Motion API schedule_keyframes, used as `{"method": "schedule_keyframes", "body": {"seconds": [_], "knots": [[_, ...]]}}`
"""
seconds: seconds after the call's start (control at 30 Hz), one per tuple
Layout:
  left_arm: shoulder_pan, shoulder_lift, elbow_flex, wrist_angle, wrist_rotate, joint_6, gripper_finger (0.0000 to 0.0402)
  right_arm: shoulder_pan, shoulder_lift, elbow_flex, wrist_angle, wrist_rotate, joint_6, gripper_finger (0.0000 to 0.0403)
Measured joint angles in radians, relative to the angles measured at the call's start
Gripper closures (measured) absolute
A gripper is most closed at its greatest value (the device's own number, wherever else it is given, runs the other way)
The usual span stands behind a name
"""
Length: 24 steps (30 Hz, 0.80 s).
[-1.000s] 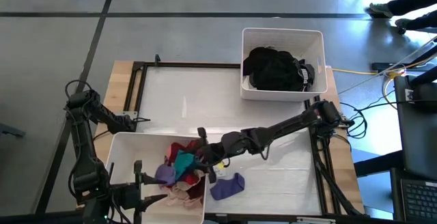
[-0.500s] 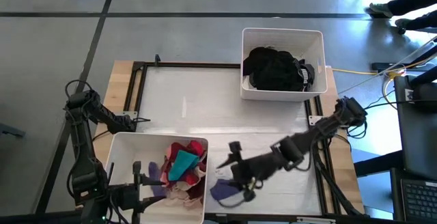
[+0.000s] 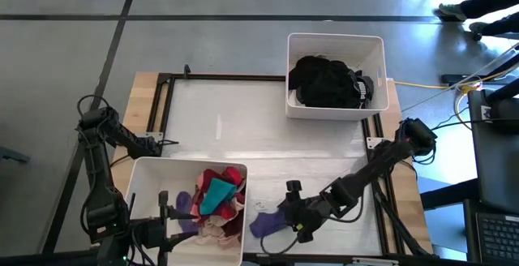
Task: Sort clothes
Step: Put the violet sock into the bottom white laundry bin
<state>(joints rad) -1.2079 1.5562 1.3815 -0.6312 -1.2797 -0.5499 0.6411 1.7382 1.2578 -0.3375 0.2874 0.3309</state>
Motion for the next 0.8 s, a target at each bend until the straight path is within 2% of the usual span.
{"method": "schedule_keyframes", "body": {"seconds": [0.27,0.57,0.8], "knots": [[0.000,0.000,0.000,-0.002,0.000,0.000,0.0233,-0.030,0.028,-0.214,0.278,-0.014,0.002,0.0172],[0.006,0.000,0.000,-0.004,0.000,0.000,0.0233,-0.042,0.174,-0.230,0.459,-0.026,-0.071,0.0172],[0.005,0.000,0.000,-0.008,0.000,-0.004,0.0233,-0.055,0.240,-0.229,0.483,-0.022,-0.074,0.0175]]}}
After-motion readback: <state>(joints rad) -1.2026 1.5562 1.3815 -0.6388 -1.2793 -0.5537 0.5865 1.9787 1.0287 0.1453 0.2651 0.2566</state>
